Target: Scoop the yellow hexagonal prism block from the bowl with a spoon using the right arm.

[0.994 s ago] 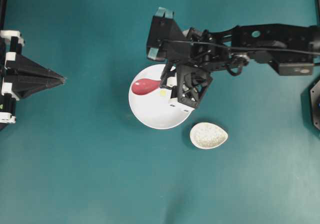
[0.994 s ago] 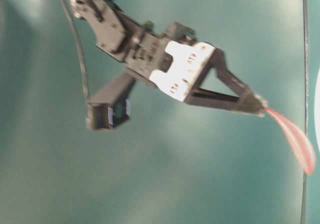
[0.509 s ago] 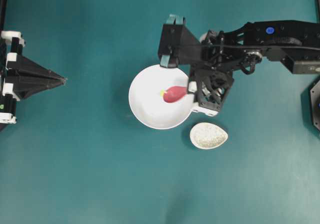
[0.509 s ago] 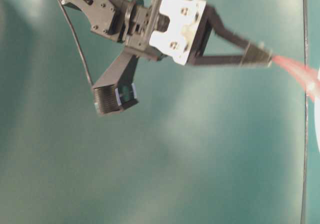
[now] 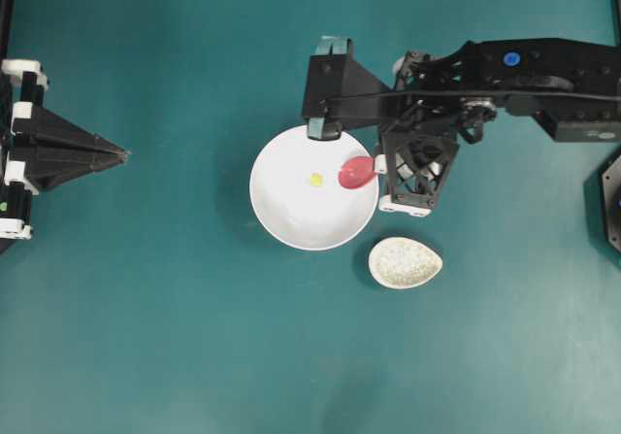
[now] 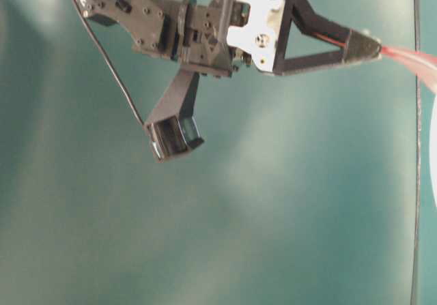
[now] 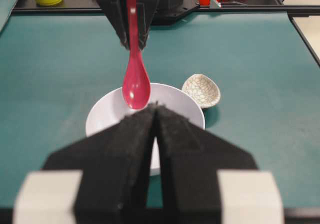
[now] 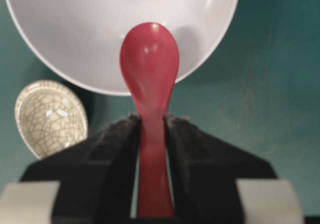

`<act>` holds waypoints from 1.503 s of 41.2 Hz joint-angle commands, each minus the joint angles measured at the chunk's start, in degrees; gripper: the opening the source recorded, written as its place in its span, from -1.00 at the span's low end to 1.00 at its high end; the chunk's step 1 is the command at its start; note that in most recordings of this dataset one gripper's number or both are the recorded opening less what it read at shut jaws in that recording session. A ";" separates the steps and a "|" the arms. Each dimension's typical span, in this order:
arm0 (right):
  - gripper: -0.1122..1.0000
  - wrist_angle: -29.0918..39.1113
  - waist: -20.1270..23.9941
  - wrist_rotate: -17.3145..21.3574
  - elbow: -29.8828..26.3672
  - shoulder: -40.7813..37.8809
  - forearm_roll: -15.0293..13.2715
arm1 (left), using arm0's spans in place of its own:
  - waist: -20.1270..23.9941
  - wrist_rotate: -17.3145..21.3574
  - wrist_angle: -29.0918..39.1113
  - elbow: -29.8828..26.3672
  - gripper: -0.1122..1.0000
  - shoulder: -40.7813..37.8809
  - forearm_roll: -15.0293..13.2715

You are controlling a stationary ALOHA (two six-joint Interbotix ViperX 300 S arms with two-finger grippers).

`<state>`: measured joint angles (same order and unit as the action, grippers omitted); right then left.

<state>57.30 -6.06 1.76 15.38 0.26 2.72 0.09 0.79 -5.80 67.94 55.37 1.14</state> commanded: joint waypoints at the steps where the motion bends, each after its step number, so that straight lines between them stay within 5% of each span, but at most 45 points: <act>1: -0.37 0.26 0.09 -0.09 -1.93 -0.09 -0.18 | 0.00 0.18 -0.70 -0.53 -0.78 -0.53 0.18; 62: -0.37 -8.53 0.35 -0.26 -5.36 -8.96 0.44 | 0.00 0.35 -1.85 -0.53 -0.78 -0.53 0.18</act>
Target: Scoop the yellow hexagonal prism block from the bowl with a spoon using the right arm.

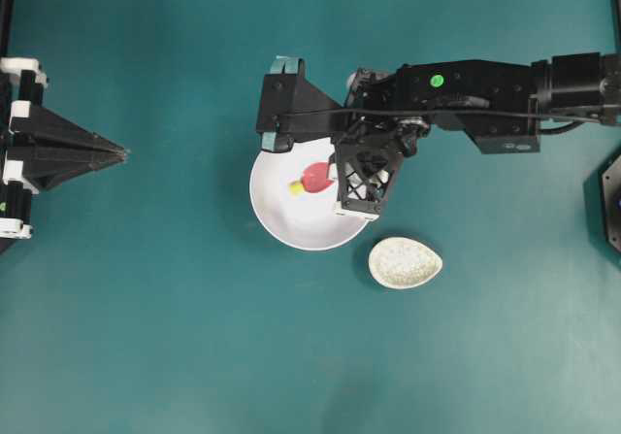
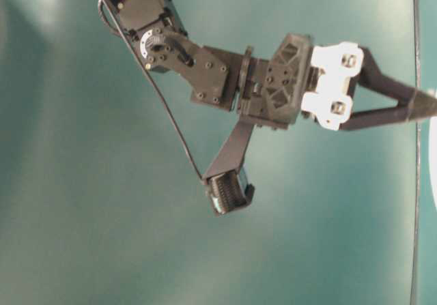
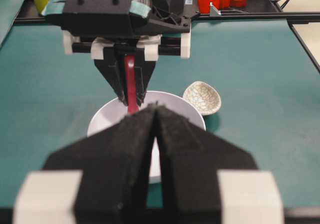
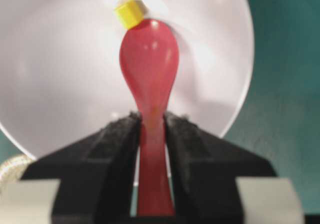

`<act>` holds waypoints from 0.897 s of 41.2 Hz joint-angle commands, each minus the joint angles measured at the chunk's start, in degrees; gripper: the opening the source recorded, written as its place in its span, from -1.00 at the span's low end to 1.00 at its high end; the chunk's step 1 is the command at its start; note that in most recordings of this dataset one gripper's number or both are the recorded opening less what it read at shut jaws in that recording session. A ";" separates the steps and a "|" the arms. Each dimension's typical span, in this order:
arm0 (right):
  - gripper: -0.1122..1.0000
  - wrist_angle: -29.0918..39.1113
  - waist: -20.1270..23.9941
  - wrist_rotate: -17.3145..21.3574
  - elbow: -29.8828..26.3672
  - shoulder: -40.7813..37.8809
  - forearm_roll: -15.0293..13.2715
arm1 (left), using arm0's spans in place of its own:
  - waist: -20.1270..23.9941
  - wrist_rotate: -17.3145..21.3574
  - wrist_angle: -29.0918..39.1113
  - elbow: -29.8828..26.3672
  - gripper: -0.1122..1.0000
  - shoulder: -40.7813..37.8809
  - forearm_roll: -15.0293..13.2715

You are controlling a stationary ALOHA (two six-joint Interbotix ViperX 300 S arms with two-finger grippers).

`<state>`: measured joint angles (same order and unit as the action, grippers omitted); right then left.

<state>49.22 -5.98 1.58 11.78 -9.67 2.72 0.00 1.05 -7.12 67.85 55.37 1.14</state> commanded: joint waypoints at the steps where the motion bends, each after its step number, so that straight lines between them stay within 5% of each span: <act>1: -0.37 -0.44 0.35 -0.09 -1.93 0.79 0.44 | 0.00 0.09 -0.53 -0.44 -0.78 -0.53 0.26; 24: -0.37 -0.79 1.32 -0.09 -6.77 -0.53 0.70 | 0.00 0.09 -0.53 -0.44 -0.78 -0.62 0.18; 37: -0.37 7.91 1.23 -0.09 -10.55 2.46 -0.53 | 0.09 0.09 -0.53 -0.44 -0.78 -0.53 0.18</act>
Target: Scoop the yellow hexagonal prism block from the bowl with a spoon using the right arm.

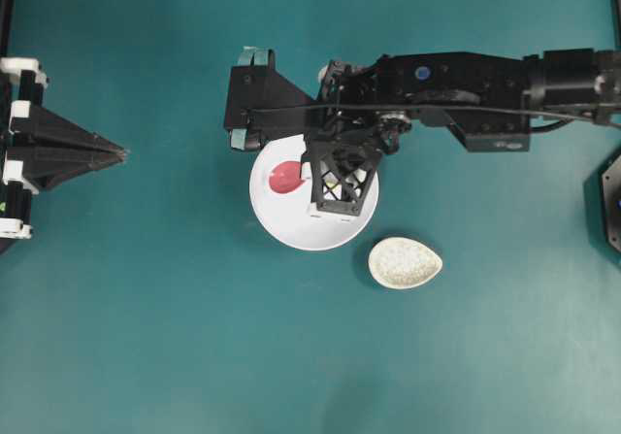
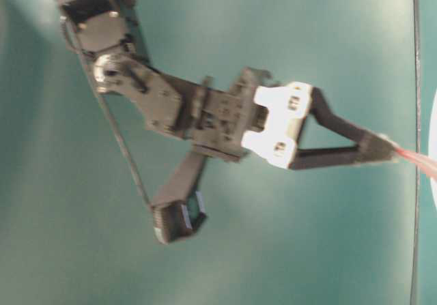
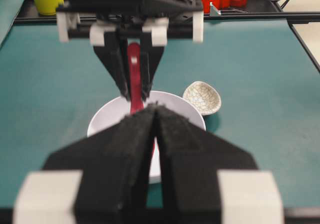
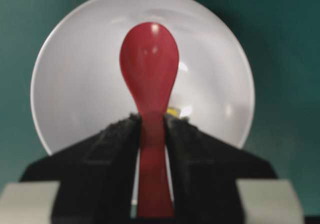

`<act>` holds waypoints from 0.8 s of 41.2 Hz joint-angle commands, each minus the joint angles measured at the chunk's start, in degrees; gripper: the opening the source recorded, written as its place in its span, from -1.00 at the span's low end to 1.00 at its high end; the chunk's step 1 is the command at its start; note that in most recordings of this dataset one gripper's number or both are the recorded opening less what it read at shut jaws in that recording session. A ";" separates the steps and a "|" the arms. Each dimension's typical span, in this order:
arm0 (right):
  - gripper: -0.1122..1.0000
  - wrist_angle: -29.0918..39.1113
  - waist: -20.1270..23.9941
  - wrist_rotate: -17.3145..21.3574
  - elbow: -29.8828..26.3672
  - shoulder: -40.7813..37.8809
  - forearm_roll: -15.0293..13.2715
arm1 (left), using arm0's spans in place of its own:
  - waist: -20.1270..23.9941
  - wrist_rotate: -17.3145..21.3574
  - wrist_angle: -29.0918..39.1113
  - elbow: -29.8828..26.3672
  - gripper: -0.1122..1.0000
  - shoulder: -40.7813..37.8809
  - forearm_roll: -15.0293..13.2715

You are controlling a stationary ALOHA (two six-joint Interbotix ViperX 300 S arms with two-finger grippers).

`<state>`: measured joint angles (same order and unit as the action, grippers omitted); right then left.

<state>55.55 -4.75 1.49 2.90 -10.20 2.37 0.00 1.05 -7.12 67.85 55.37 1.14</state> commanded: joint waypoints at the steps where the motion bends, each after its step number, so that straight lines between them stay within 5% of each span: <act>1: -0.37 2.29 0.09 0.09 -1.67 3.25 -0.18 | 0.00 0.09 -0.53 -0.44 -0.78 -0.53 0.18; 16: -0.37 11.16 0.09 1.93 -1.67 4.83 0.18 | 0.00 0.09 -0.62 -0.44 -0.78 -0.53 0.18; 25: -0.37 14.68 -0.09 8.88 -1.58 4.92 1.14 | 0.09 0.09 -0.53 -0.44 -0.78 -0.53 0.18; 33: -0.37 14.68 0.09 10.02 -0.79 4.83 2.55 | 0.00 0.09 -0.53 -0.44 -0.78 -0.88 0.18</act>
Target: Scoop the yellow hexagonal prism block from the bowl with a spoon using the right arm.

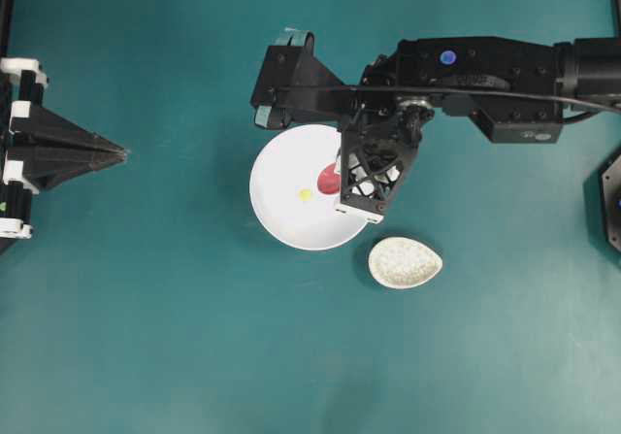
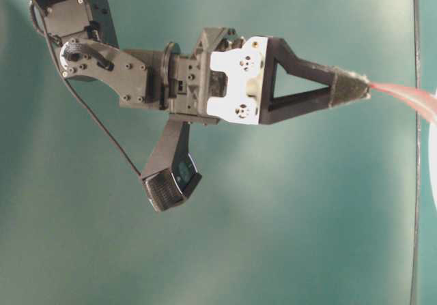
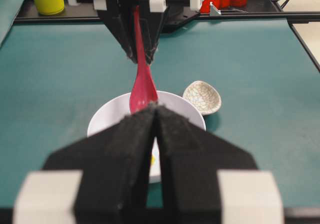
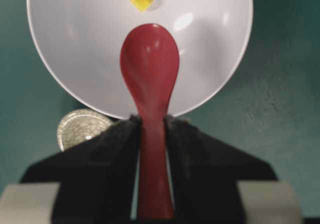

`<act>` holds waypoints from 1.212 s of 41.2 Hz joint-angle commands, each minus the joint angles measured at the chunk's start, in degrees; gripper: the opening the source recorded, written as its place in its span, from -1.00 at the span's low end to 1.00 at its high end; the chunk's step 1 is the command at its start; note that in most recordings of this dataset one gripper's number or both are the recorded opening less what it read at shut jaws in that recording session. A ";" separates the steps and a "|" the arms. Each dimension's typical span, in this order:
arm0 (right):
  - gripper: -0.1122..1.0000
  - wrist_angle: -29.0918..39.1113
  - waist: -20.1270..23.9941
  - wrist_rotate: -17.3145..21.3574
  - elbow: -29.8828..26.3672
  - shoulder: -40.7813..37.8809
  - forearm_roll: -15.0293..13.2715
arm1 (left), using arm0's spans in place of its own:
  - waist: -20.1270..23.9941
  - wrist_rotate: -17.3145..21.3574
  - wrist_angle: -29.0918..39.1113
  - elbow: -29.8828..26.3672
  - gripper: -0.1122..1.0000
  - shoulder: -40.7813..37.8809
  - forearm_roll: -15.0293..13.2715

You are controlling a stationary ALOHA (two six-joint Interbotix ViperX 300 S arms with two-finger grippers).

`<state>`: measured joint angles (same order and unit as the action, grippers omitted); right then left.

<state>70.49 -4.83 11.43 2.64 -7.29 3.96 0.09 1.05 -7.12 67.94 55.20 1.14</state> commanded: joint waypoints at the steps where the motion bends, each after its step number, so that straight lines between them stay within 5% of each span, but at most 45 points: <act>1: -0.37 -0.53 0.18 0.09 -0.26 1.93 1.49 | 0.00 0.09 -0.53 -0.44 -0.78 -0.70 0.18; 19: -0.37 -6.42 0.18 0.09 4.75 1.93 4.57 | -0.09 0.09 -0.53 -0.53 -0.78 -0.70 0.18; 50: -0.37 -13.62 0.18 0.09 7.73 0.62 4.57 | -0.09 0.09 -0.53 -0.53 -0.78 -0.70 0.18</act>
<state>57.48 -4.83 11.43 10.90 -7.47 8.35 0.09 1.05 -7.12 67.94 54.93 1.14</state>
